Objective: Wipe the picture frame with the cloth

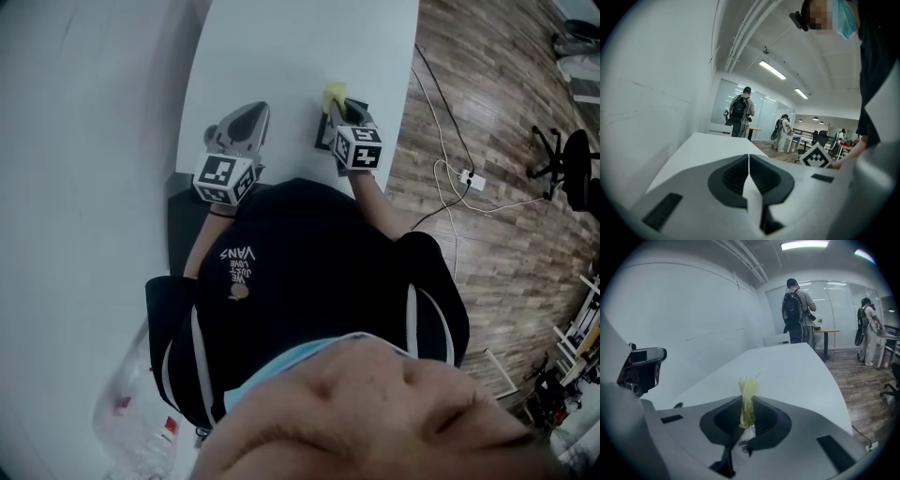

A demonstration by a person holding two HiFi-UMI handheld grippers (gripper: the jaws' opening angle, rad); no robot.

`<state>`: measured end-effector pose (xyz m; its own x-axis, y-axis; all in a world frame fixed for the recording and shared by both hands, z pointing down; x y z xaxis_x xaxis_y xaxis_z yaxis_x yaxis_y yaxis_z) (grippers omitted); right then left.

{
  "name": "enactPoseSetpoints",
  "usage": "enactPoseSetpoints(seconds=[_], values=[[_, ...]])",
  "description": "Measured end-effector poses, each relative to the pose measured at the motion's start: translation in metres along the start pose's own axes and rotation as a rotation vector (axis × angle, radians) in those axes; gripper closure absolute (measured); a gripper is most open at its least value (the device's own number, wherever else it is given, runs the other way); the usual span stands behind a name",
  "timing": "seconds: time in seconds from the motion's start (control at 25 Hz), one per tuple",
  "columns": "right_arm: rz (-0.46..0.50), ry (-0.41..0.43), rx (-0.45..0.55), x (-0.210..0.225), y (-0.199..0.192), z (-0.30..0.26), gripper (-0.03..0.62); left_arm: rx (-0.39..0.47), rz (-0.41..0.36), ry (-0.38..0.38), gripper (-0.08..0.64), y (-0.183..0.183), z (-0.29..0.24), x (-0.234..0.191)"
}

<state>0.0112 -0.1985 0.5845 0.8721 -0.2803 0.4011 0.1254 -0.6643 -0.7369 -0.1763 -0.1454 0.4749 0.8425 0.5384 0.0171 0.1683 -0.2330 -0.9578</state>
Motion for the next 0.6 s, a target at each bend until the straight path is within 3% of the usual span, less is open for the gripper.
enactPoseSetpoints(seconds=[0.6], values=[[0.030, -0.078, -0.065, 0.018, -0.015, -0.007, 0.546, 0.001, -0.005, -0.010, 0.543, 0.002, -0.002, 0.011]])
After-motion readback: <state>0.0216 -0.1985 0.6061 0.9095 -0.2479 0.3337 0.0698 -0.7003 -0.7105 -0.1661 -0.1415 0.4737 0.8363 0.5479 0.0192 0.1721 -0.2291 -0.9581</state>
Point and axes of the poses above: the fingertips, and each gripper's own axes: z backward along the fingers, x to its right, y out of its top, the point moved 4 cm from there along z, backward along the fingers, and after that the axes turned 11 degrees about -z, right-handed, at the moved point
